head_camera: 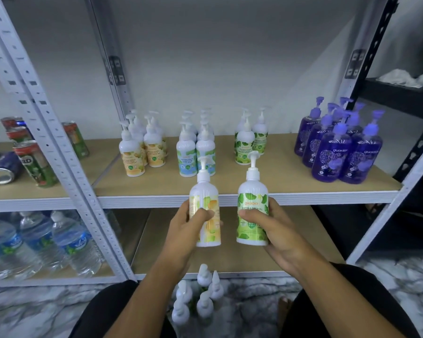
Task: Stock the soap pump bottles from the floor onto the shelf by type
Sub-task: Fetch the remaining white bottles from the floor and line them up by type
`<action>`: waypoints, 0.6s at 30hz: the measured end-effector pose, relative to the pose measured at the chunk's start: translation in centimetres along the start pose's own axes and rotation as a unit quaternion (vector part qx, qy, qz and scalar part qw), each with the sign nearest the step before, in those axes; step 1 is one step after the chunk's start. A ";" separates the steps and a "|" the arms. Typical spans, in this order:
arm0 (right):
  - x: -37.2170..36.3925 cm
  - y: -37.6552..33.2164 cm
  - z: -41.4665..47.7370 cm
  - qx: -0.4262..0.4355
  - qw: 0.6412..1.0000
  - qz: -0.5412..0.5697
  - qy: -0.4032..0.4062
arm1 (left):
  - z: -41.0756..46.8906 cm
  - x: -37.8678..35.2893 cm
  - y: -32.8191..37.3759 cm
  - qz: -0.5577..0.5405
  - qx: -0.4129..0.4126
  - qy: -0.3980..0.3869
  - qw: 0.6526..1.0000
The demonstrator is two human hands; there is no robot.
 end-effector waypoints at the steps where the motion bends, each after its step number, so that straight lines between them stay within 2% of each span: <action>1: 0.0 0.0 0.0 0.003 1.000 -0.004 0.003 | -0.1 -0.2 0.1 -0.030 0.018 -0.010 0.999; 5: 0.2 0.1 0.0 0.015 0.999 -0.027 0.025 | -0.6 -0.6 0.4 -0.102 0.045 -0.044 0.993; 9: 0.1 0.1 0.1 0.033 0.997 -0.039 0.062 | -0.6 -0.7 0.5 -0.110 0.064 -0.043 0.991; 13: 0.4 -0.1 0.1 0.039 0.995 -0.058 0.077 | -0.4 -0.7 0.6 -0.130 0.116 -0.063 0.983; 18: 0.6 -0.9 0.1 0.057 0.992 -0.089 0.074 | 0.1 -1.0 0.1 -0.103 0.054 -0.072 0.991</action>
Point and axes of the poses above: each hand's wrist, its own z-axis towards the middle knuckle, its own x-axis out of the back of the hand, y = z × x, the point moved 1 cm from there along z, towards the middle knuckle, and after that the axes turned 5 degrees about -x, right-handed, at the moved point
